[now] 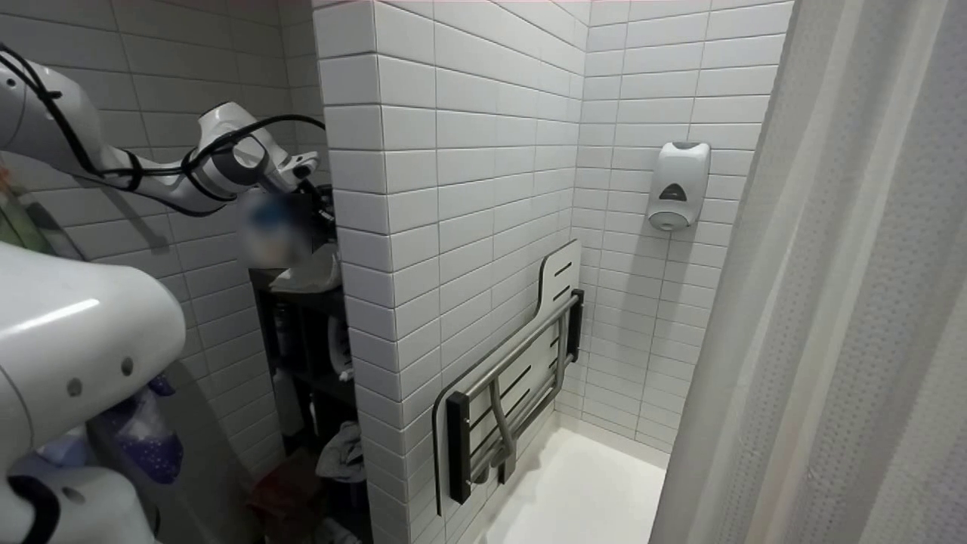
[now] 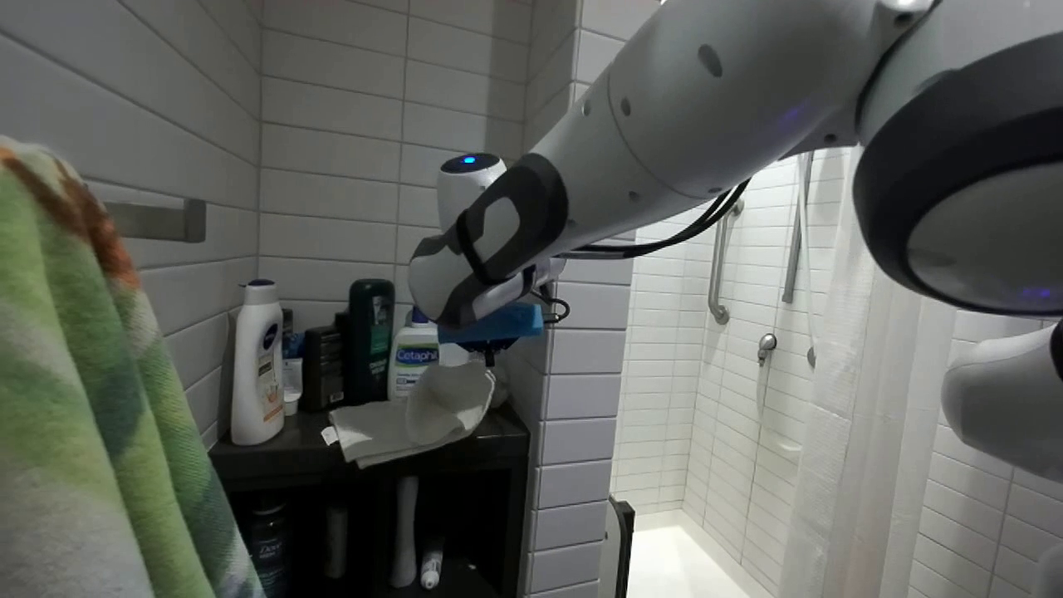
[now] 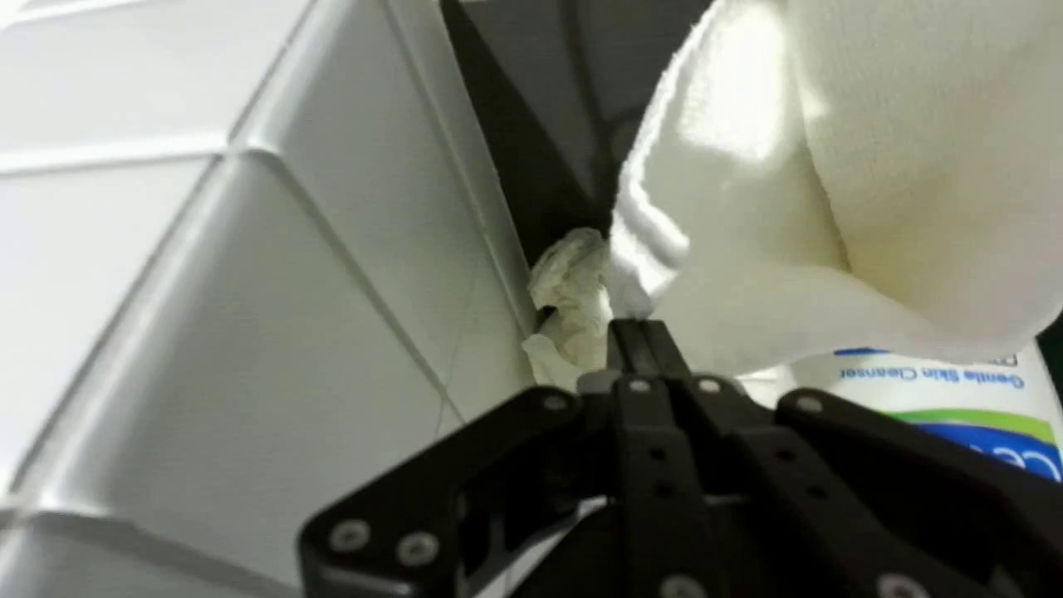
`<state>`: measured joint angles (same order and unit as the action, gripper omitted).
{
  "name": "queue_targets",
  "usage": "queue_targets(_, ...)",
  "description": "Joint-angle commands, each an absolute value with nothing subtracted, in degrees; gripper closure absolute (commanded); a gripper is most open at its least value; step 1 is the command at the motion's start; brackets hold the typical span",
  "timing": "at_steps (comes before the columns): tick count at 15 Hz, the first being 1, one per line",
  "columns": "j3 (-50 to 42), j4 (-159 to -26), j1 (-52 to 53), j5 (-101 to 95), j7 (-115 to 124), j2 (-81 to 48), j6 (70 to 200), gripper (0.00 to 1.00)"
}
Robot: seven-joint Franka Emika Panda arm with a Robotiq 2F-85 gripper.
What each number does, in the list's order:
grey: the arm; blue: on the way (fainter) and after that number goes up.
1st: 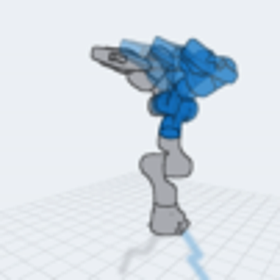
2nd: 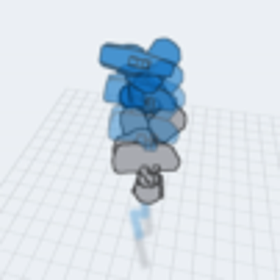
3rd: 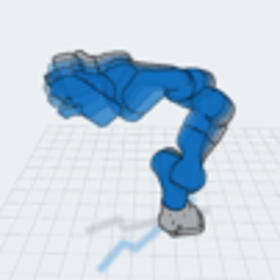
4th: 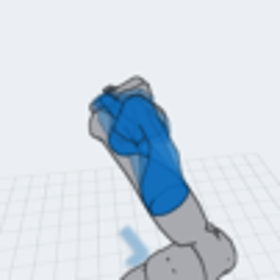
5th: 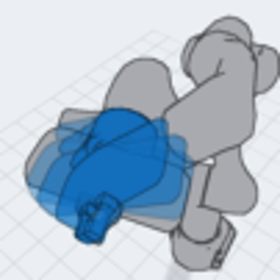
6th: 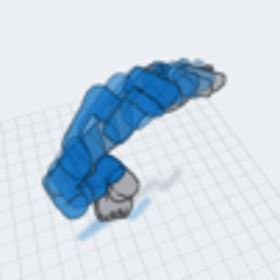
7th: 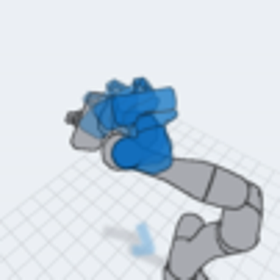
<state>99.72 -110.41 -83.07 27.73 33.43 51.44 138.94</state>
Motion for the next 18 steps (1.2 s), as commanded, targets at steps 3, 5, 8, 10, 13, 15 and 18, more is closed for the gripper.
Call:
queue_targets(3, 98.6, -111.4, -79.8, 23.1, 32.6, 51.0, 132.7, 0.63)
queue_targets(5, 99.5, -110.8, -80.4, 24.2, 33.5, 51.3, 133.7, 0.76)
queue_targets(8, 99.5, -110.9, -80.3, 24.0, 33.4, 51.3, 133.4, 0.63)
queue_targets(10, 99.5, -110.9, -80.3, 24.0, 33.4, 51.3, 133.4, 0.63)
queue_targets(13, 99.5, -110.9, -80.3, 24.0, 33.4, 51.3, 133.4, 0.63)
queue_targets(15, 99.5, -110.9, -80.3, 24.0, 33.4, 51.3, 133.4, 0.38)
queue_targets(18, 99.5, -111.2, -79.8, 23.5, 33.9, 52.6, 133.5, 0.27)
